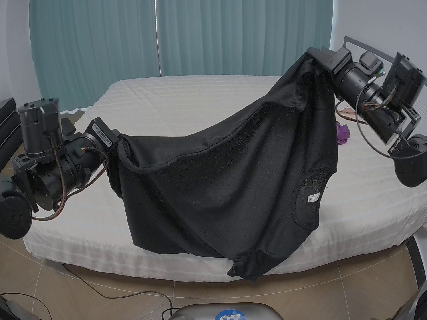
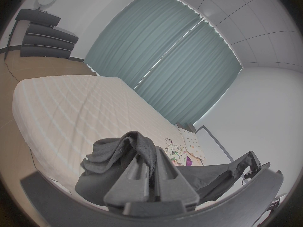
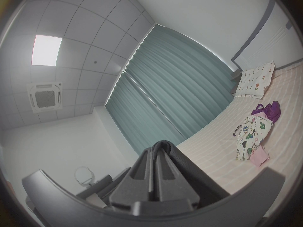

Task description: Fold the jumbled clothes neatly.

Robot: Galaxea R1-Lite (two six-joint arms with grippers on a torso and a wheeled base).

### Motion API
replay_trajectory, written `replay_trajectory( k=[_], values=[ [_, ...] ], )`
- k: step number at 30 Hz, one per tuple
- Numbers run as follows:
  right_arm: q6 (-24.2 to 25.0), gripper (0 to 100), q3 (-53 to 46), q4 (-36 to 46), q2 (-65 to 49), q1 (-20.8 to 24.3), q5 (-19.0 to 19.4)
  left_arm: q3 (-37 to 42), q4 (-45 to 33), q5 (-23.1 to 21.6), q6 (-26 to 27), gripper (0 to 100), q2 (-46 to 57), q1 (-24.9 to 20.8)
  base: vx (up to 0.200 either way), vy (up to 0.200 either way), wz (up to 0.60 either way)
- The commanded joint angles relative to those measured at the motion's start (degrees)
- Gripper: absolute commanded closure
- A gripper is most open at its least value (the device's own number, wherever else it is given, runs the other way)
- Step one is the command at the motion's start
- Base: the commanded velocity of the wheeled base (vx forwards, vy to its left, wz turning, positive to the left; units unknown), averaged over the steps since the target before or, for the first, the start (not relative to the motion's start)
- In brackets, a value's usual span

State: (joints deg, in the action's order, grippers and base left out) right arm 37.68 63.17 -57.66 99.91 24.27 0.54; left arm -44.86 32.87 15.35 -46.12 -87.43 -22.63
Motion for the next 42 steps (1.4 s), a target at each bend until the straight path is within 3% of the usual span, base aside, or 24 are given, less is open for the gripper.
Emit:
replay_trajectory(
  k=[1,16,26,41,42],
  values=[
    [-0.42,100,2.83,-0.26,3.53,-0.19,0.08,-0.58,0.01,-0.05,-0.55,100,-3.1,1.0,0.2,0.0,0.0],
    [-1.47,100,4.5,-0.79,9.51,0.07,-0.01,-1.98,0.01,-0.41,-0.82,100,-8.02,2.67,0.2,0.0,0.0],
    [-1.38,100,4.42,-2.54,16.45,0.25,-1.06,-4.36,0.01,-1.72,-3.63,100,-16.81,4.08,0.2,0.0,0.0],
    [1.61,100,7.58,-2.37,29.37,-1.07,-2.03,-8.66,0.27,-2.16,-7.06,100,-29.9,5.84,0.0,0.0,0.0],
    [1.69,0,7.84,-2.37,30.52,-1.07,-1.94,-9.19,0.27,-2.52,-7.06,100,-30.78,6.1,0.0,0.0,0.0]
  ],
)
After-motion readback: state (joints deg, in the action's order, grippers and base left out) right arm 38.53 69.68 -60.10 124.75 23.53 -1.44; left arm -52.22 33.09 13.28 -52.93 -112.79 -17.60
